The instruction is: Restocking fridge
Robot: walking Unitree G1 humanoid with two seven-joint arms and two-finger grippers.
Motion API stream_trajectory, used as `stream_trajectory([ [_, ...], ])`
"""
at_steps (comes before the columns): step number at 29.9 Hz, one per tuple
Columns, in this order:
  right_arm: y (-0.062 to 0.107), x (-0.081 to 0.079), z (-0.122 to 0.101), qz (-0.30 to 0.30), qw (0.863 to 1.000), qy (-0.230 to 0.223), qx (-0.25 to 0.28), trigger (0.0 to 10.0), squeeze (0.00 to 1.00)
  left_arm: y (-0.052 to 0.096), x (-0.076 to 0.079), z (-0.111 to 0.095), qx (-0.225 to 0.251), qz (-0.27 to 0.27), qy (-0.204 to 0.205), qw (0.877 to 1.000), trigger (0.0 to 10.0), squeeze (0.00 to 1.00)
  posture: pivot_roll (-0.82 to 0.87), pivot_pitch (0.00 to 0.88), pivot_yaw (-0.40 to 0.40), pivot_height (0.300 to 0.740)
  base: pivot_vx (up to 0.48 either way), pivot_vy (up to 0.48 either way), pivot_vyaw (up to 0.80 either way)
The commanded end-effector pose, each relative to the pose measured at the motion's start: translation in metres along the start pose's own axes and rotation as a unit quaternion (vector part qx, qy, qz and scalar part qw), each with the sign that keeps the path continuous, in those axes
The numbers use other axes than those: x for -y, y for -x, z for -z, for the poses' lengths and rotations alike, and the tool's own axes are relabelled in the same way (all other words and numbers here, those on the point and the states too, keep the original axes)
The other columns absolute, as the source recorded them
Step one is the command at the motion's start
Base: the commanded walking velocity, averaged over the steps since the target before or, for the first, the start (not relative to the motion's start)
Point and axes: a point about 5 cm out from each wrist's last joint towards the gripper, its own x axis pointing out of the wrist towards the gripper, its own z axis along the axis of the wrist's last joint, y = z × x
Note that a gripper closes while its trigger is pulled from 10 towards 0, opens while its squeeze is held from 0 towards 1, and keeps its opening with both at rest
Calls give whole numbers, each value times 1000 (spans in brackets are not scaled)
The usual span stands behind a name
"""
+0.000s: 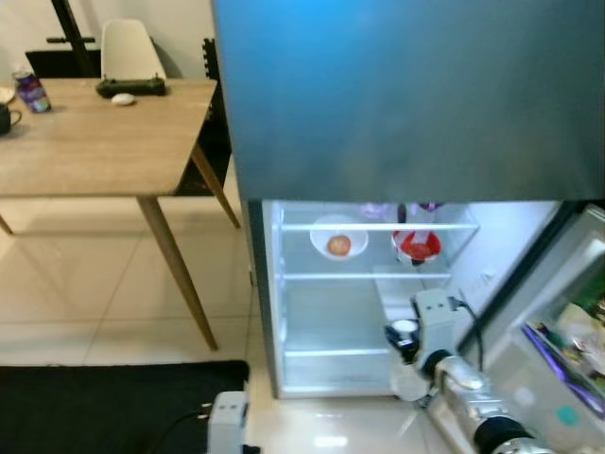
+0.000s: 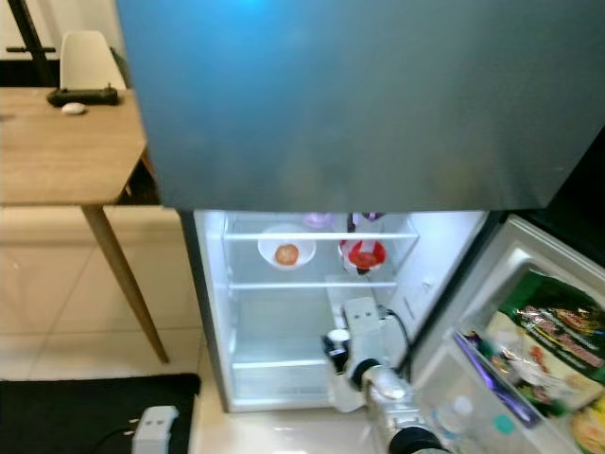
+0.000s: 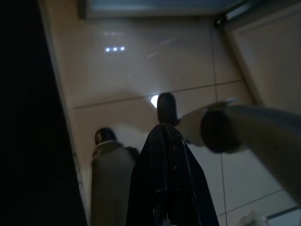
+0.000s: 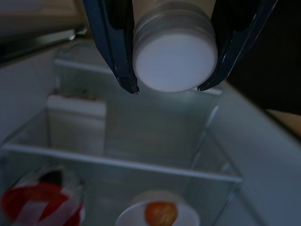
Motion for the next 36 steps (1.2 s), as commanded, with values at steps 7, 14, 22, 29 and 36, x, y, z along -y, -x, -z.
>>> stream_trajectory([
  [7,-1,-6,-4,-13,1000,-11,20,10000,0,0,3,7,-13,10,-11,1000,10000,0,-77,0,-22,740,0,-207,0],
  [14,-2,-12,-7,-42,998,-21,36,10000,0,-2,3,-4,11,1,-5,1000,10000,0,-77,0,-24,740,150,-228,0],
  [22,1,-35,-23,-183,979,-18,93,10000,0,-4,2,-35,78,5,13,997,10000,0,-73,0,-25,740,0,0,0],
  [29,13,-43,-41,-291,947,-17,133,10000,0,0,-2,-74,156,51,34,986,10000,0,-71,0,-24,740,0,0,0],
  [36,47,-37,-74,-415,892,2,177,10000,0,26,2,-118,198,338,28,920,10000,1000,-70,0,-21,740,0,0,0],
])
